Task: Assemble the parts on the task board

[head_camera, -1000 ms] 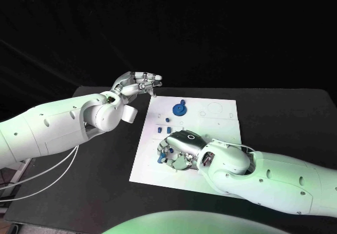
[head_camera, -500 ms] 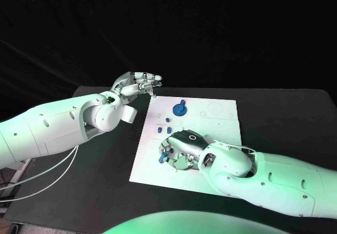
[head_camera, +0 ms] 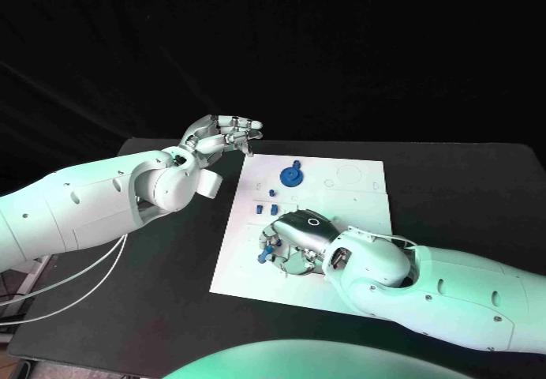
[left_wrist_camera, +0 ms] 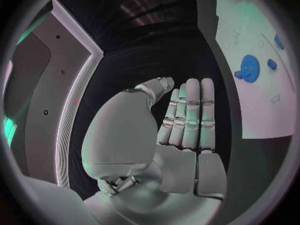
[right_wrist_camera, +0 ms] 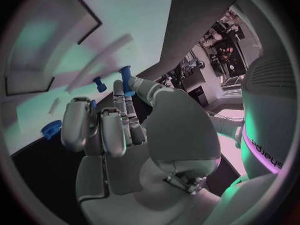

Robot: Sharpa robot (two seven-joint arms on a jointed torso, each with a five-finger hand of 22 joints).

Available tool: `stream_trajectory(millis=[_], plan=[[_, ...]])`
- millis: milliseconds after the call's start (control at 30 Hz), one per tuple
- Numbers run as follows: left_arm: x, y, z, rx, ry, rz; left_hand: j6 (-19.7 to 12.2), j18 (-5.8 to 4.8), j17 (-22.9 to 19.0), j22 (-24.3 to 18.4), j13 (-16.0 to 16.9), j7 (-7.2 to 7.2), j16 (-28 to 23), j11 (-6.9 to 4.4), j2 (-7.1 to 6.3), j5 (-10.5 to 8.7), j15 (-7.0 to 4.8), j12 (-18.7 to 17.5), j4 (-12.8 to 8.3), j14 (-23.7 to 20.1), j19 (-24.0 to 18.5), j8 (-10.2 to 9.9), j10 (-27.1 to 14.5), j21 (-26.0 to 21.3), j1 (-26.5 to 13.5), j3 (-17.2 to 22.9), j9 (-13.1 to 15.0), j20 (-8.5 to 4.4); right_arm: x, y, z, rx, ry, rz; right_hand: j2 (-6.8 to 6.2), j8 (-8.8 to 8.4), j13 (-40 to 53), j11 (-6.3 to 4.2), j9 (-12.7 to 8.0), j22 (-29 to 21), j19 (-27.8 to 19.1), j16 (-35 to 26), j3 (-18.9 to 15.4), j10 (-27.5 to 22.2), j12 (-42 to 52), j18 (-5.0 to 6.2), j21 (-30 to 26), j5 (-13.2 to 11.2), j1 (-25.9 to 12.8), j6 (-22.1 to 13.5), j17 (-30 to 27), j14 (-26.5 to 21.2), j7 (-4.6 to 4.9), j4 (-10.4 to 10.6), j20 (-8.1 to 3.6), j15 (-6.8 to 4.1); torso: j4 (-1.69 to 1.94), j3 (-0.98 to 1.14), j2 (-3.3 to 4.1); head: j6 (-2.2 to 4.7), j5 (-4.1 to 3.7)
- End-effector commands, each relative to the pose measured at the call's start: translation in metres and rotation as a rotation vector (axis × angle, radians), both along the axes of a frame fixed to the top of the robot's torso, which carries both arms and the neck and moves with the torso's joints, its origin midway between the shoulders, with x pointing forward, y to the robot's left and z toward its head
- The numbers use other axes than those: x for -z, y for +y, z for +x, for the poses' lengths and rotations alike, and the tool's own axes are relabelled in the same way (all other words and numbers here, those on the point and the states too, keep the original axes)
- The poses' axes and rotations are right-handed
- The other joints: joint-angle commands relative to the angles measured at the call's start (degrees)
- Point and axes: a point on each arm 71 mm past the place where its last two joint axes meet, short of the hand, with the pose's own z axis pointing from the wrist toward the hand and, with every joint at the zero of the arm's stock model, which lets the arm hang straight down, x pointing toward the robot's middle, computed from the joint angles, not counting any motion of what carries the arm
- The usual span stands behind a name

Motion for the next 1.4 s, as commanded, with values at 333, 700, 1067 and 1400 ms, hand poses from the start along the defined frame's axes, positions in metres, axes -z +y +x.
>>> stream_trajectory(millis=[333,700,1067,1400], plan=[[-0.001,-0.002,0.0,0.017,-0.004,-0.006,-0.4,0.76,-0.07,-0.1,0.1,0.13,-0.24,-0.16,0.45,0.09,0.09,0.39,-0.25,-0.42,-0.33,-0.3,-0.49,-0.42,0.03,-0.21,-0.08,0.18,0.004,0.014,-0.006,-0.054,0.01,-0.125,-0.17,0.04,-0.23,0.26,0.19,3.03,-0.03,0.04,-0.61,0.39,-0.73,-0.3,-0.46,-0.88,-0.8,-0.24,-0.3,2.07,0.01,0.15,0.11,-0.06,-0.04,0.01,-0.03,-0.11,-0.02],[-0.001,-0.003,0.0,0.018,-0.004,-0.006,-0.4,0.76,-0.07,-0.1,0.1,0.13,-0.24,-0.16,0.45,0.09,0.09,0.39,-0.25,-0.42,-0.33,-0.3,-0.49,-0.42,0.03,-0.21,-0.08,0.18,0.001,0.021,-0.006,-0.036,-0.038,-0.13,-1.6,-1.96,-0.49,0.93,-0.58,2.67,-0.43,0.0,-0.75,-0.13,-1.72,-0.16,-1.37,-0.78,-1.72,-3.42,-0.36,1.97,1.03,0.63,0.49,0.46,-0.01,-0.03,-0.05,0.14,-0.26],[-0.001,-0.002,0.0,0.018,0.0,-0.004,-0.4,0.76,-0.07,-0.12,0.11,0.13,-0.24,-0.16,0.5,0.1,0.09,0.4,-0.26,-0.43,-0.33,-0.3,-0.54,-0.44,0.01,-0.22,-0.09,0.19,-0.009,0.013,-0.005,0.016,-0.084,-0.01,-4.61,-7.17,-0.05,0.29,-2.74,2.41,-0.67,-0.24,-2.19,-0.44,-1.82,0.05,-2.32,-0.77,-3.01,-12.61,-0.85,1.8,0.41,1.48,0.34,0.05,-0.13,0.02,-0.13,0.72,-0.58],[0.0,-0.001,0.0,0.017,0.001,-0.003,-0.42,0.77,-0.07,-0.12,0.11,0.13,-0.22,-0.16,0.53,0.1,0.08,0.4,-0.28,-0.4,-0.3,-0.3,-0.57,-0.44,0.03,-0.22,-0.1,0.18,-0.032,-0.014,-0.005,0.06,-0.093,0.177,-3.59,-6.36,1.61,-0.09,-2.01,2.89,-0.16,-0.42,-8.44,-0.33,-0.01,-0.11,-2.21,-0.35,-0.66,-11.45,-1.18,1.88,0.55,3.57,-0.19,-0.38,-0.22,-0.04,-0.21,1.57,-1.75]])
